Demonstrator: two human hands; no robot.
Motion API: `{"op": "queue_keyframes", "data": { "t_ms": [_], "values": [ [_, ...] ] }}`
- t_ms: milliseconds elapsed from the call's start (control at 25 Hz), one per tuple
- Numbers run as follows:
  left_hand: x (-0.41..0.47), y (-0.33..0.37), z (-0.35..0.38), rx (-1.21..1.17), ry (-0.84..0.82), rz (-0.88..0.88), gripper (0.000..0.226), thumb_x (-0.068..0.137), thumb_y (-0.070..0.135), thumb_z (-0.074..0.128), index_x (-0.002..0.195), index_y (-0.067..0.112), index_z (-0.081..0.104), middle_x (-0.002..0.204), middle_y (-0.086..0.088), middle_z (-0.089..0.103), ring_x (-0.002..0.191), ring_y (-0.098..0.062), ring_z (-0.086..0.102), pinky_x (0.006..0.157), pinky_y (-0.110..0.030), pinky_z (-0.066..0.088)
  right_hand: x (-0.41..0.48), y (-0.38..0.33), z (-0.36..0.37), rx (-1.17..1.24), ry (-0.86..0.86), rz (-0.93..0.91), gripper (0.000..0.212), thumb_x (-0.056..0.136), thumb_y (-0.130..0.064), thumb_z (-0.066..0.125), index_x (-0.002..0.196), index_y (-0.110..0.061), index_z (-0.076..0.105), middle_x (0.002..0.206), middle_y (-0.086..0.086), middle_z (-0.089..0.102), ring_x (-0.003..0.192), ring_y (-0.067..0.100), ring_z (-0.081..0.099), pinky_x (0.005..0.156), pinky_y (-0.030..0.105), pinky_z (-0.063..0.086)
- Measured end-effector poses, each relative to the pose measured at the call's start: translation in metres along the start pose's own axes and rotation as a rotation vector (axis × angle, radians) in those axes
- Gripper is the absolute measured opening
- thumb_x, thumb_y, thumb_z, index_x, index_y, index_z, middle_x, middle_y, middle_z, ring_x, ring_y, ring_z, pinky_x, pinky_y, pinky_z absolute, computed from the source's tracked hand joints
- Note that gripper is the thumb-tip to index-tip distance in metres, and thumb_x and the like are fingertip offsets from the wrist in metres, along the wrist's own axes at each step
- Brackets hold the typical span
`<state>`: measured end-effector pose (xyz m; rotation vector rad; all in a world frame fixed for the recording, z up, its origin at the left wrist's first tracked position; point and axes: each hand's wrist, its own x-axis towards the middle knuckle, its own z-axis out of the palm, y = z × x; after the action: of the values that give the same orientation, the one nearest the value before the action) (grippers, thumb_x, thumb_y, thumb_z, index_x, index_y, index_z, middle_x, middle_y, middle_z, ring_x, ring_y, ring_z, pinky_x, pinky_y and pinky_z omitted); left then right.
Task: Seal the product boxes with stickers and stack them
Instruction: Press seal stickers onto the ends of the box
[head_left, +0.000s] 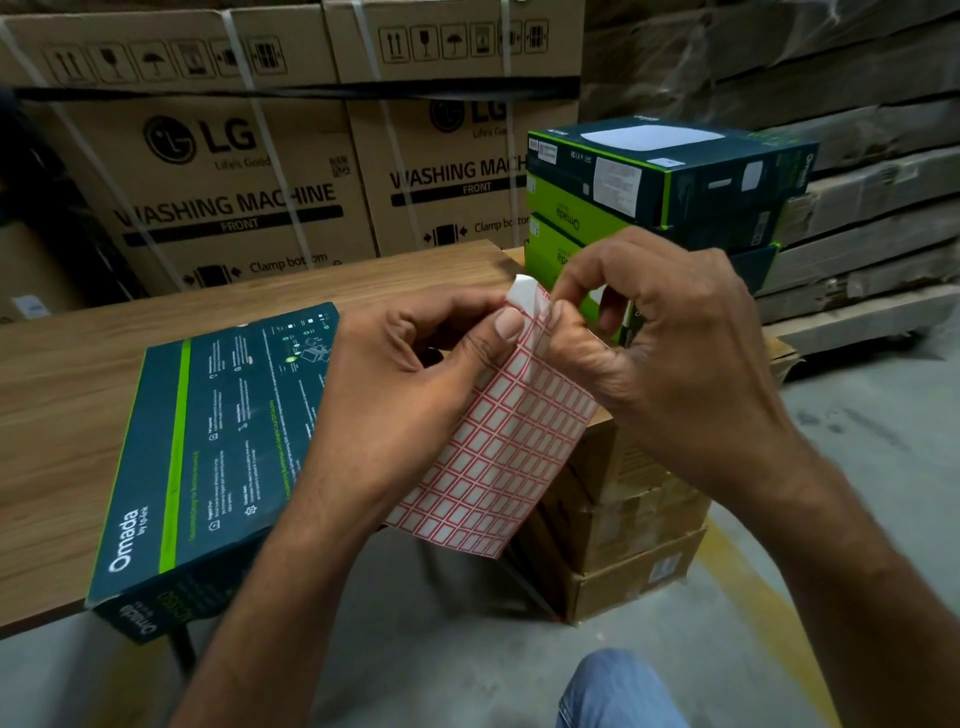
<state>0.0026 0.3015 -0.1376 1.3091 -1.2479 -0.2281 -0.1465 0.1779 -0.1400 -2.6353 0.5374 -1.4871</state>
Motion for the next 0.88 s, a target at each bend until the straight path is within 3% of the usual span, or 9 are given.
{"op": "queue_keyframes", "data": {
  "t_ms": [80,160,320,520,640,880],
  "values": [
    [0.001,0.0,0.0,0.003,-0.005,-0.014,0.016,0.095,0.019,0.075,0.11,0.024,0.079,0.1,0.012,0.081,0.094,-0.007,0.077,0.082,-0.026,0.063,0.0,0.001,0.0,0.041,0.0,0.039,0.014,0.096,-0.042,0.06,0.092,-0.029,0.06,0.091,-0.009,0.064,0.073,0.009,0.057,0.08,0.047,0.05],
    [0.002,-0.001,0.001,0.01,-0.004,-0.026,0.016,0.095,0.021,0.074,0.11,0.025,0.078,0.101,0.013,0.08,0.094,-0.005,0.077,0.083,-0.026,0.063,0.0,0.001,-0.001,0.108,0.0,0.087,0.015,0.095,-0.046,0.057,0.092,-0.031,0.059,0.091,-0.01,0.064,0.075,0.008,0.059,0.075,0.047,0.054],
    [0.006,-0.009,0.005,0.011,0.027,-0.061,0.017,0.096,0.022,0.074,0.112,0.025,0.079,0.101,0.013,0.08,0.095,-0.006,0.077,0.083,-0.027,0.063,-0.003,0.004,-0.002,0.28,-0.012,0.23,0.021,0.091,-0.048,0.058,0.091,-0.028,0.064,0.089,-0.012,0.065,0.079,0.009,0.064,0.06,0.027,0.055],
    [0.015,-0.022,0.023,-0.072,0.05,-0.167,0.018,0.095,0.016,0.075,0.111,0.025,0.078,0.095,0.011,0.08,0.091,-0.005,0.076,0.072,-0.016,0.058,-0.008,0.021,0.004,0.457,-0.01,0.416,0.022,0.087,-0.051,0.059,0.085,-0.03,0.067,0.085,-0.014,0.068,0.077,0.006,0.064,0.058,0.013,0.047],
    [0.024,-0.033,0.037,-0.033,0.055,-0.188,0.018,0.096,0.015,0.075,0.112,0.023,0.079,0.095,0.013,0.08,0.089,-0.002,0.076,0.072,-0.016,0.058,-0.011,0.036,0.005,0.468,-0.021,0.482,0.013,0.088,-0.04,0.063,0.084,-0.028,0.068,0.081,-0.013,0.067,0.078,0.006,0.065,0.06,0.013,0.049],
    [0.044,-0.061,0.06,-0.045,0.102,-0.333,0.017,0.096,0.015,0.075,0.105,0.029,0.078,0.09,0.009,0.08,0.084,-0.011,0.078,0.07,-0.025,0.063,-0.018,0.062,0.009,0.475,0.001,0.568,0.014,0.089,-0.041,0.063,0.086,-0.028,0.067,0.083,-0.009,0.068,0.075,0.007,0.067,0.058,0.02,0.055]
  ]
}}
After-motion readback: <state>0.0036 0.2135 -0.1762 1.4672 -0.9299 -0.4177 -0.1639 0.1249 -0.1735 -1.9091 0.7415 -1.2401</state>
